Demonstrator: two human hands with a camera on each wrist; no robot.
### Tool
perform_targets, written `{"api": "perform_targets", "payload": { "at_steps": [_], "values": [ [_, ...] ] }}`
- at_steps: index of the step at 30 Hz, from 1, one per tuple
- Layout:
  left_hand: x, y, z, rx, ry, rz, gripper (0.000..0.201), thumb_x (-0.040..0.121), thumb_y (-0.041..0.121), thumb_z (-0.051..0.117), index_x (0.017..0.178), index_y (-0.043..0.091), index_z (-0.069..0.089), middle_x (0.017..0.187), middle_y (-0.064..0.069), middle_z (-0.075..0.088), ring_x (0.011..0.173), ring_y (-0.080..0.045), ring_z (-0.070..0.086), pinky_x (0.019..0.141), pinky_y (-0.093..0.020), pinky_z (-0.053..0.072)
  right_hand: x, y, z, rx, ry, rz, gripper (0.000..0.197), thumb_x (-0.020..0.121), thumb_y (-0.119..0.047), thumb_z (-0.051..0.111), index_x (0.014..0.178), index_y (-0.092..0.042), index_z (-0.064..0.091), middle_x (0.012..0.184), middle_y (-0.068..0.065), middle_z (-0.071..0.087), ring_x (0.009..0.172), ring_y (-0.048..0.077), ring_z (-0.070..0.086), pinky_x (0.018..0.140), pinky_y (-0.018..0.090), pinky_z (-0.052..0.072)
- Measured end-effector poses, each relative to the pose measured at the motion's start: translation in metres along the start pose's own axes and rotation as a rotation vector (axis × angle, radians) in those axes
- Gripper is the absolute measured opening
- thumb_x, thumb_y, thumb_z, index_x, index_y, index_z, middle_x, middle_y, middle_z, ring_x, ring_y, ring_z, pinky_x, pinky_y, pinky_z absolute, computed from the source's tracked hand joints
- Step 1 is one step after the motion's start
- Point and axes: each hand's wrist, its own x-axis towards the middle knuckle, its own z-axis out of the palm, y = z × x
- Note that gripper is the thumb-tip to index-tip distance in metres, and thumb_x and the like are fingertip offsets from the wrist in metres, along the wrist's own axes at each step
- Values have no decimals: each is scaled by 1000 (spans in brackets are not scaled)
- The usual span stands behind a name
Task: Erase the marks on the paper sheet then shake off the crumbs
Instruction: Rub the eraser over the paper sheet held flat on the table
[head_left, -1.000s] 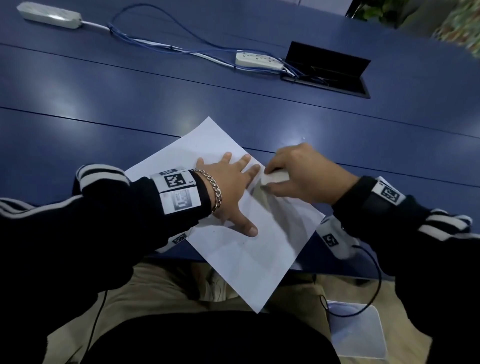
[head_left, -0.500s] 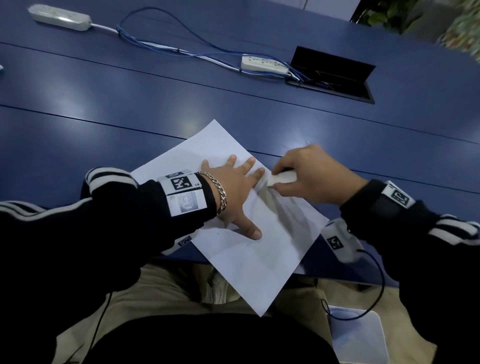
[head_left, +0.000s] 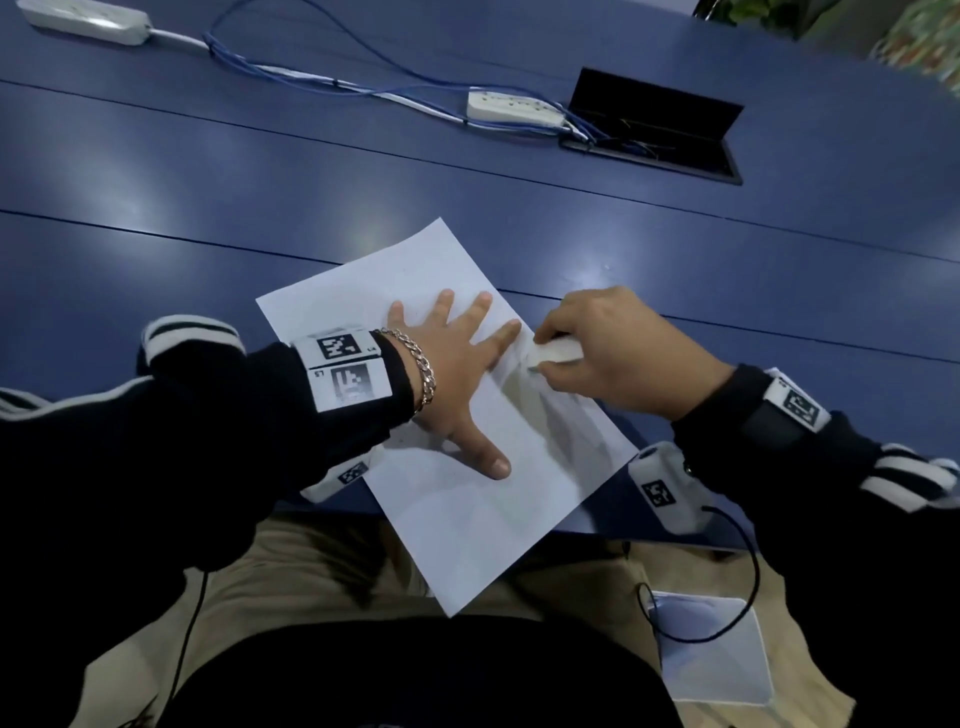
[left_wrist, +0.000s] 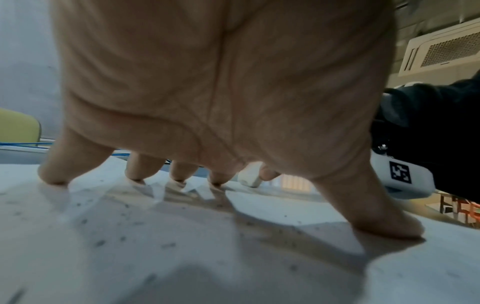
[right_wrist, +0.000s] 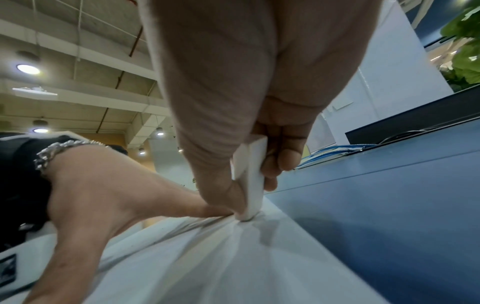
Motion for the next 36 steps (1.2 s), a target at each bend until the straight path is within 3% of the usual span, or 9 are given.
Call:
{"api": "perform_targets", "payload": {
  "at_steps": [3, 8, 13, 18, 20, 25, 29, 32, 36],
  "values": [
    [1, -1, 1, 2, -1, -10, 163, 40, 103, 66, 158, 43, -29, 169, 2, -36, 157, -41, -24, 120, -76, 1, -7, -10, 5, -17, -39, -40, 30, 82, -40, 69, 105, -21, 72, 94, -5, 59, 89, 21, 59, 80, 39, 51],
    [4, 1, 2, 38, -10, -22, 164, 40, 103, 65, 158, 41, -31, 168, 1, -37, 157, -42, -24, 119, -78, 4, -30, -25, 6, -45, -212, -178, 27, 81, -40, 70, 104, -25, 71, 95, -5, 59, 83, 18, 59, 76, 35, 50],
    [2, 0, 1, 20, -14, -26, 163, 38, 105, 62, 156, 43, -31, 168, 3, -38, 157, -40, -24, 119, -77, 3, -2, -4, -7, -26, -56, -19, 29, 82, -38, 71, 105, -20, 74, 97, -2, 63, 90, 21, 61, 81, 39, 52],
    [2, 1, 2, 42, -7, -35, 164, 39, 104, 64, 158, 40, -29, 169, 1, -35, 157, -41, -22, 119, -78, 4, -38, -38, 12, -121, -138, -168, 22, 82, -38, 63, 93, -19, 67, 91, -3, 55, 82, 23, 57, 70, 37, 49],
    [2, 2, 1, 51, -12, -28, 164, 40, 104, 64, 158, 40, -30, 169, 1, -35, 157, -41, -23, 119, -77, 4, -35, -32, 10, -94, -165, -139, 24, 83, -41, 64, 96, -21, 69, 91, -3, 56, 82, 21, 58, 71, 37, 50],
    [-1, -2, -2, 26, -19, -9, 160, 41, 104, 63, 156, 45, -31, 168, 4, -36, 157, -38, -24, 120, -76, 1, -6, -4, -1, -3, 0, 36, 27, 81, -42, 71, 101, -24, 75, 93, -5, 66, 87, 17, 60, 81, 38, 52],
    [-18, -21, -17, -31, 47, 58, 156, 52, 98, 68, 154, 42, -37, 170, 6, -31, 159, -29, -22, 123, -68, -9, -18, -3, -10, 150, 147, 132, 16, 81, -40, 72, 94, -31, 74, 88, -13, 68, 86, 7, 61, 74, 18, 47],
    [-38, -61, -34, -35, 124, -18, 146, 62, 97, 61, 161, 34, -26, 174, 3, -18, 162, -25, -12, 125, -65, -5, -33, 2, -20, 256, 224, 183, 12, 84, -38, 72, 94, -33, 74, 92, -18, 70, 89, 3, 62, 74, 15, 47],
    [-55, -104, -31, -79, 111, -113, 137, 64, 97, 59, 165, 18, 10, 174, -1, 18, 159, -19, 20, 127, -53, 20, -35, 1, -10, 232, 116, 147, 24, 86, -41, 74, 108, -33, 73, 98, -21, 71, 91, -2, 63, 74, 8, 44]
  ]
}}
